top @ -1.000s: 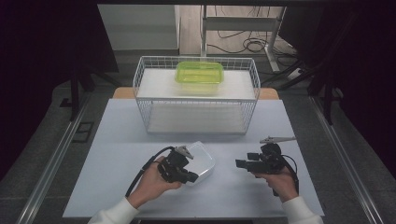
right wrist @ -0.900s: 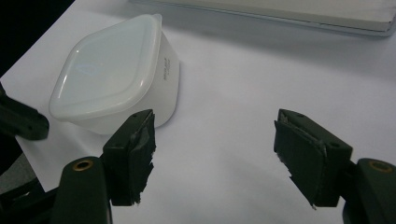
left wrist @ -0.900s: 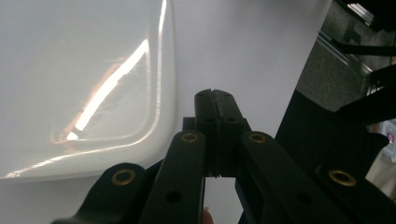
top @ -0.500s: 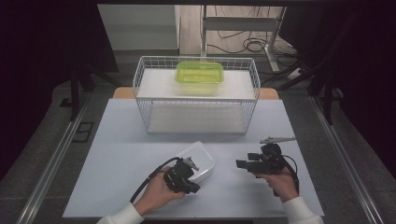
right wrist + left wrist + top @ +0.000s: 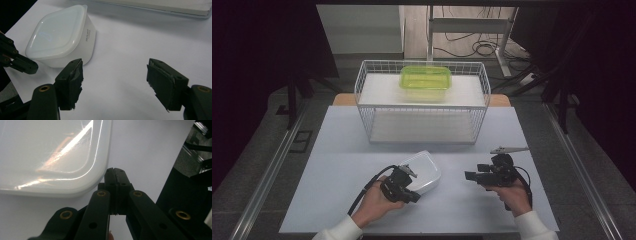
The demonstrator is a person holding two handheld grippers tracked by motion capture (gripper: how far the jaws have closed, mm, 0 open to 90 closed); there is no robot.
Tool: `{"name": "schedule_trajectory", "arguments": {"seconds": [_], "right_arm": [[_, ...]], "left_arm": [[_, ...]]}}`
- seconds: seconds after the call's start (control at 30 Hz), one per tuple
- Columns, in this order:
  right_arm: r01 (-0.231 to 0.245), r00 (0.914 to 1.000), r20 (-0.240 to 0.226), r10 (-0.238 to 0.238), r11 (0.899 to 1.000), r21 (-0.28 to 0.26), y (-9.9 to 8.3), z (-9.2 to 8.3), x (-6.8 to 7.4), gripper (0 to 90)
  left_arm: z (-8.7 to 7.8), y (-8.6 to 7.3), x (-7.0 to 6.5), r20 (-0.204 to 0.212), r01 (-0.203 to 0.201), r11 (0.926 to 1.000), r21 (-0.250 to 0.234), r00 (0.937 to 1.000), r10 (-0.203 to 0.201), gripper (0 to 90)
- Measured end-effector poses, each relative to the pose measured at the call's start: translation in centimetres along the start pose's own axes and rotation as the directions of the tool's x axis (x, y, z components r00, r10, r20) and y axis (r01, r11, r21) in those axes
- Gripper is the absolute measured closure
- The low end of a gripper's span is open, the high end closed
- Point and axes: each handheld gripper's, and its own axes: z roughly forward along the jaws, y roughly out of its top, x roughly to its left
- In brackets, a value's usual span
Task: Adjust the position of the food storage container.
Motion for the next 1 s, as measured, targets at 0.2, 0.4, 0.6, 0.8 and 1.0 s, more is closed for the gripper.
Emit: {"name": "schedule_trajectory", "arguments": {"seconds": [0.2, 0.4, 0.6, 0.8, 1.0], "right_arm": [[-0.003, 1.0, 0.0, 0.003, 1.0, -0.002, 0.0, 0.0, 0.0, 29.3], [0.0, 1.0, 0.0, 0.0, 1.0, 0.002, 0.0, 0.1, 0.0, 29.3], [-0.001, 1.0, 0.001, 0.001, 1.0, 0.003, 0.0, 0.1, 0.0, 29.2], [-0.001, 1.0, 0.0, 0.001, 1.0, 0.005, 0.0, 0.2, 0.1, 29.3], [-0.001, 1.0, 0.0, 0.001, 1.0, 0.005, 0.0, 0.2, 0.1, 29.3]], "left_arm": [[-0.4, -0.3, 0.7, -0.017, 0.02, 0.9998, -0.008, 0.9997, -0.02, 89.5], [-0.7, -0.4, 1.3, -0.024, 0.035, 0.9993, -0.011, 0.9991, -0.035, 89.4], [-1.4, -0.7, 2.7, -0.045, 0.068, 0.9974, -0.021, 0.9966, -0.069, 89.4], [-1.9, -0.9, 3.6, -0.052, 0.096, 0.9948, -0.032, 0.9938, -0.098, 89.4], [-2.1, -1.1, 4.1, -0.054, 0.11, 0.9932, -0.04, 0.9923, -0.112, 89.3]]}}
